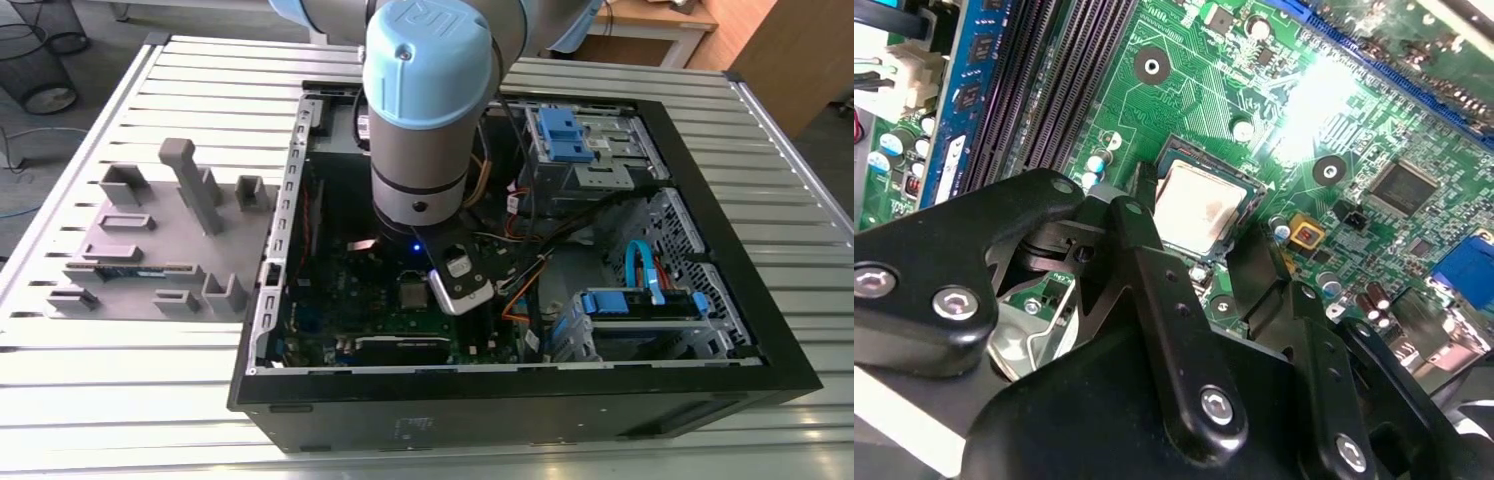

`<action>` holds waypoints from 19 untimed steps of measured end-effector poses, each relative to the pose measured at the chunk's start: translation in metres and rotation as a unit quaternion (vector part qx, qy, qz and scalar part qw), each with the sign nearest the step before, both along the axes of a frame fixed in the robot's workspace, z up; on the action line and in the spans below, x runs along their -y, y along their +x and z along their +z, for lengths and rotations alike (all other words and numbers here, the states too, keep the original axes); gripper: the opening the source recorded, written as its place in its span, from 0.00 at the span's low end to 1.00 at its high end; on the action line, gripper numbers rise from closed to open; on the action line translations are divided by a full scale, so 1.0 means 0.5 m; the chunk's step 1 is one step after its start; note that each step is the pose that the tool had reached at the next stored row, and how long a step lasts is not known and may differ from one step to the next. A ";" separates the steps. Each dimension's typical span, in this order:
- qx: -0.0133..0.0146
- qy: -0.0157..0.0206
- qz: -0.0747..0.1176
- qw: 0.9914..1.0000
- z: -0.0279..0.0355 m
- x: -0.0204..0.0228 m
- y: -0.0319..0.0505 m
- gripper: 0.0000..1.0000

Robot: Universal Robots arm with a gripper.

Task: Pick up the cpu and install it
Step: 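Place the cpu into insertion slot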

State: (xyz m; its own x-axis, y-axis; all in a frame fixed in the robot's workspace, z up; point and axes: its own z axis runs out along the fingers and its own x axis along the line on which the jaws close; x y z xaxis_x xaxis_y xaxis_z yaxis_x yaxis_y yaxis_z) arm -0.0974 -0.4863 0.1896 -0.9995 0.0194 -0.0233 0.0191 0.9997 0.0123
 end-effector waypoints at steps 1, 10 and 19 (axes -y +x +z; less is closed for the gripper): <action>0.000 0.000 0.000 1.000 0.000 0.0000 0.000 0.54; 0.000 0.000 0.000 1.000 0.000 0.0000 0.000 0.54; 0.000 0.000 0.000 1.000 0.001 0.0000 0.000 0.60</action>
State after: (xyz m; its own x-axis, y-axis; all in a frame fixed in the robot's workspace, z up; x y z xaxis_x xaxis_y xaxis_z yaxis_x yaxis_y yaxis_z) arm -0.0976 -0.4863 0.1899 -0.9995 0.0194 -0.0235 0.0191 0.9997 0.0123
